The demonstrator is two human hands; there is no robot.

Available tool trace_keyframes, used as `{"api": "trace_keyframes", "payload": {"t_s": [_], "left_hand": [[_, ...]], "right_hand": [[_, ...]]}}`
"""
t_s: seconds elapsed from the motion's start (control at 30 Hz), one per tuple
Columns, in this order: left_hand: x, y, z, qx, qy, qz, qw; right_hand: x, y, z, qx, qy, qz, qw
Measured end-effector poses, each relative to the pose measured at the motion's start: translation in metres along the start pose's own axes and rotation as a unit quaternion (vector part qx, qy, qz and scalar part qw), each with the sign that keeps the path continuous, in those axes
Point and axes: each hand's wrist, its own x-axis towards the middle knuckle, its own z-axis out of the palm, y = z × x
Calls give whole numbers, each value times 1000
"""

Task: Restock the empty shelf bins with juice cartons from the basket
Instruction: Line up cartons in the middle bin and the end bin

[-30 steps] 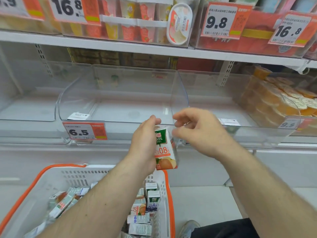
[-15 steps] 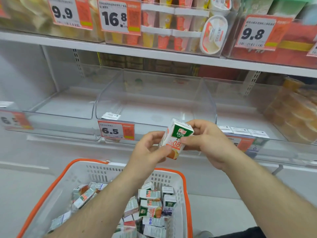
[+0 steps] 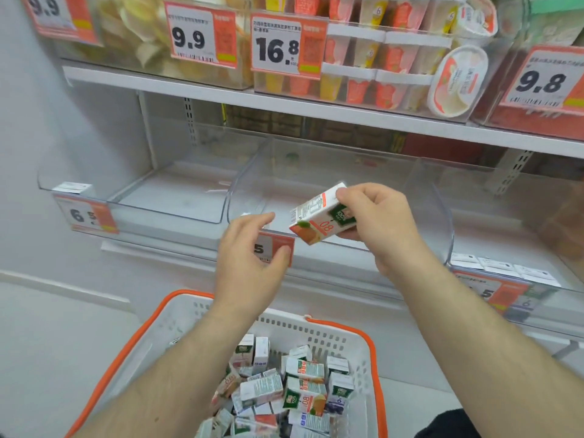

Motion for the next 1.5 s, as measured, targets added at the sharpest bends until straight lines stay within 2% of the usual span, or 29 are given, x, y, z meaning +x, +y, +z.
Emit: {"api": "trace_keyframes", "payload": {"t_s": [0.07,0.17,0.27,0.4,0.57,0.8,0.97,1.13,1.23,1.3,1.37,1.4,1.43,1.5], "left_hand": [[6,-12,-7,101,39,5,994],[15,-28,-11,218,11,-21,976],[20,-44,-12,261,-3,-26,965],[18,-58,-9,269,28,-9,963],[17,-59,-2,238,44,-18,970],[16,-59,-1,227,37,-37,972],[15,-55,-5,228,16,-45,973],[16,-49,-14,253,-40,-39,966],[18,-47,-23,275,-64,-28,959],[15,-48,-24,259,-31,-1,965],[5,-51,-22,234,49,68,969],[-1,-55,-20,218,82,96,968],[-9,-62,-18,208,93,107,968],[-25,-83,-14,195,42,80,977]], "right_hand": [[16,1,5,-57,21,-6,998],[32,8,19,-185,16,-5,983],[40,15,43,-282,-60,14,957],[46,15,67,-373,-160,30,913],[61,20,67,-329,-235,70,912],[66,19,66,-297,-265,81,914],[65,18,62,-306,-293,78,902],[64,19,58,-353,-314,62,879],[64,24,60,-400,-264,11,878],[58,28,65,-424,-153,-74,890],[42,29,70,-368,-32,-232,900],[30,30,73,-327,-7,-322,888],[16,33,76,-294,-10,-384,875],[-11,49,77,-266,-70,-415,867]]}}
